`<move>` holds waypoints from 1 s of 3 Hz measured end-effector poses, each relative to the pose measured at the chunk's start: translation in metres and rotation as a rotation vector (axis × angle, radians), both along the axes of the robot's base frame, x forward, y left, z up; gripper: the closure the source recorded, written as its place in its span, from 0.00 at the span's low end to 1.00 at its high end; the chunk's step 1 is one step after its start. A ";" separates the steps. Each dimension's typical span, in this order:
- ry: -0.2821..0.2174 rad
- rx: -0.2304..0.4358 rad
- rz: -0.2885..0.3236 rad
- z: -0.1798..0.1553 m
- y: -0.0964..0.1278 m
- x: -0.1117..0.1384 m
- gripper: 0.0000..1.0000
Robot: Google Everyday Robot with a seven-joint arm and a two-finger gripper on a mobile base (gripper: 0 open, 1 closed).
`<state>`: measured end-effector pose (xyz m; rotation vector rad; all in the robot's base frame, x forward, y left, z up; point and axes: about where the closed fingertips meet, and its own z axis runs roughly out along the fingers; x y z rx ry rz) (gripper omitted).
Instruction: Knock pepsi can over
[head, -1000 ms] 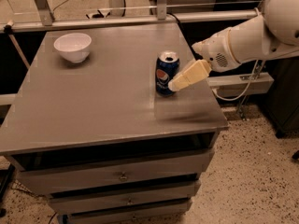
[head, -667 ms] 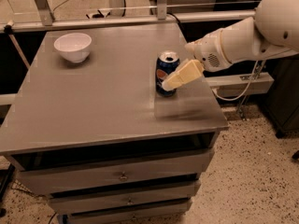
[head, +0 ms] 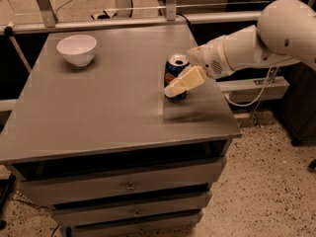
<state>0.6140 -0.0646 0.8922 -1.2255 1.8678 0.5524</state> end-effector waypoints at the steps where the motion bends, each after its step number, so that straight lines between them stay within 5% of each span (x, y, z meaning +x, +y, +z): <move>1: -0.001 0.018 0.009 -0.006 0.006 0.004 0.02; 3: -0.005 0.034 0.007 -0.010 0.008 0.005 0.47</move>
Offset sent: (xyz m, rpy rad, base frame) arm 0.0071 0.0052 -0.0101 0.0369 -0.0038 -0.0004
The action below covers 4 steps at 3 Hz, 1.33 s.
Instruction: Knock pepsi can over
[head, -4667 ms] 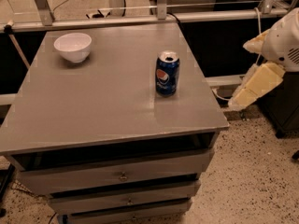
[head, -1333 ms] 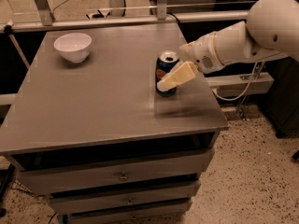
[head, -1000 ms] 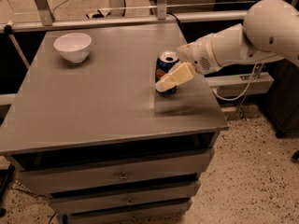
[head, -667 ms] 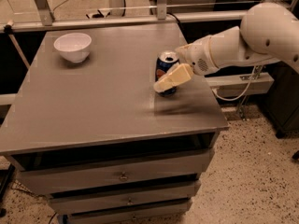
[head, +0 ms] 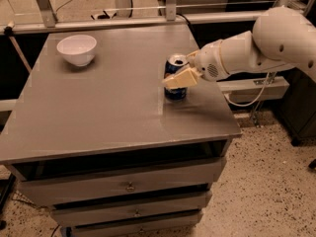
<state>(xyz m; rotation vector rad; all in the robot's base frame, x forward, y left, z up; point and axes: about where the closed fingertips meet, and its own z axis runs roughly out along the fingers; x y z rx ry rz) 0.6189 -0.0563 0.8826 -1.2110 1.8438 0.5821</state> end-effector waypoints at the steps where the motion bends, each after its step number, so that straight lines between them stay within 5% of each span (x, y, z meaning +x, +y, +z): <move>1: -0.028 -0.026 -0.021 0.006 -0.011 0.000 0.80; 2: -0.061 -0.080 -0.046 0.015 -0.028 0.001 1.00; 3: -0.085 -0.208 -0.041 0.026 -0.040 -0.002 1.00; 4: -0.073 -0.483 0.062 0.016 -0.043 -0.004 1.00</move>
Offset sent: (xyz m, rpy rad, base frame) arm 0.0020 -0.0532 0.0277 -0.1467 -0.1029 -0.0847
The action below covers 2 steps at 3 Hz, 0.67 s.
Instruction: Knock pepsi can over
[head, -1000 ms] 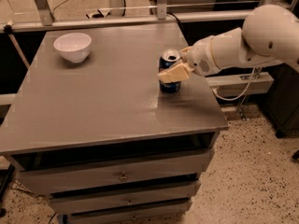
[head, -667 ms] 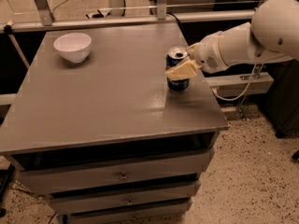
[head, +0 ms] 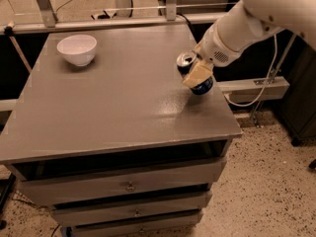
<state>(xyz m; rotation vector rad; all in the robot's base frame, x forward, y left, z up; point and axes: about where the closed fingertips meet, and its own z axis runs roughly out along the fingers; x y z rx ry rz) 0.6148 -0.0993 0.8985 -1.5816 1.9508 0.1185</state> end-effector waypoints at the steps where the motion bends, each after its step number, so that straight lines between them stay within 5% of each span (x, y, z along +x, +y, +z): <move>1: 0.032 -0.188 0.076 -0.013 0.003 -0.003 1.00; 2: 0.056 -0.335 0.145 -0.025 0.008 -0.005 1.00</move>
Offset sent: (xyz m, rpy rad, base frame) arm -0.0045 0.0119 -0.0346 -0.5076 0.0812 0.2229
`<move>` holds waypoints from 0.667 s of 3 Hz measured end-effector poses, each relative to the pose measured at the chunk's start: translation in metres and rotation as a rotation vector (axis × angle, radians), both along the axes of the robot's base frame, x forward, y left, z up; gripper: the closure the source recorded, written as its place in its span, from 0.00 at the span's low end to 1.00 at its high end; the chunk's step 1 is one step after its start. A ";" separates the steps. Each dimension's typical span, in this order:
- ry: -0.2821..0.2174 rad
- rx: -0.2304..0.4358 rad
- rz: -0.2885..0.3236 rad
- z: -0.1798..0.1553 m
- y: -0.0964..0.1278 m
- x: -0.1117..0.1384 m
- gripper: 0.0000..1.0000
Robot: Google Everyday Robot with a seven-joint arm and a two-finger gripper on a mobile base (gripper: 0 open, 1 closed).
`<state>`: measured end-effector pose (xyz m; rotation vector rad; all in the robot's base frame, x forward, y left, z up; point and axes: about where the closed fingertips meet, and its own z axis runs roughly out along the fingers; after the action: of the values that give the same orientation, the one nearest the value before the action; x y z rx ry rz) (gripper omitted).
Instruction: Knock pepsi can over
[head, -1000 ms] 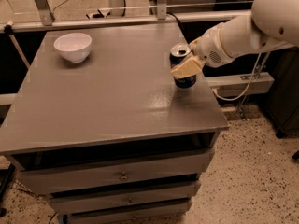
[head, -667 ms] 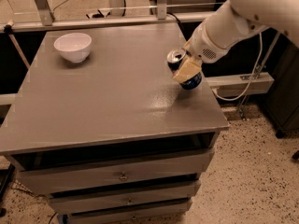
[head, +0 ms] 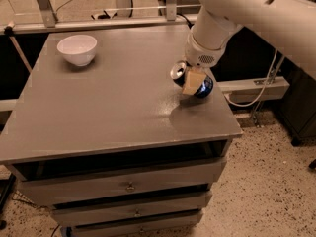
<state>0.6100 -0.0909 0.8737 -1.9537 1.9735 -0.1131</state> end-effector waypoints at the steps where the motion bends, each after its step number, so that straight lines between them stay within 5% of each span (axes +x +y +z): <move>1: 0.025 -0.072 0.064 -0.008 0.010 -0.003 1.00; 2: 0.078 -0.112 0.151 -0.020 0.026 -0.009 1.00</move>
Offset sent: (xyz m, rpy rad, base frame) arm -0.0127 0.0356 -0.0244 -0.1435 0.1033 0.2021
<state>0.6011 -0.0649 0.8539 -2.2026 1.8959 -0.1123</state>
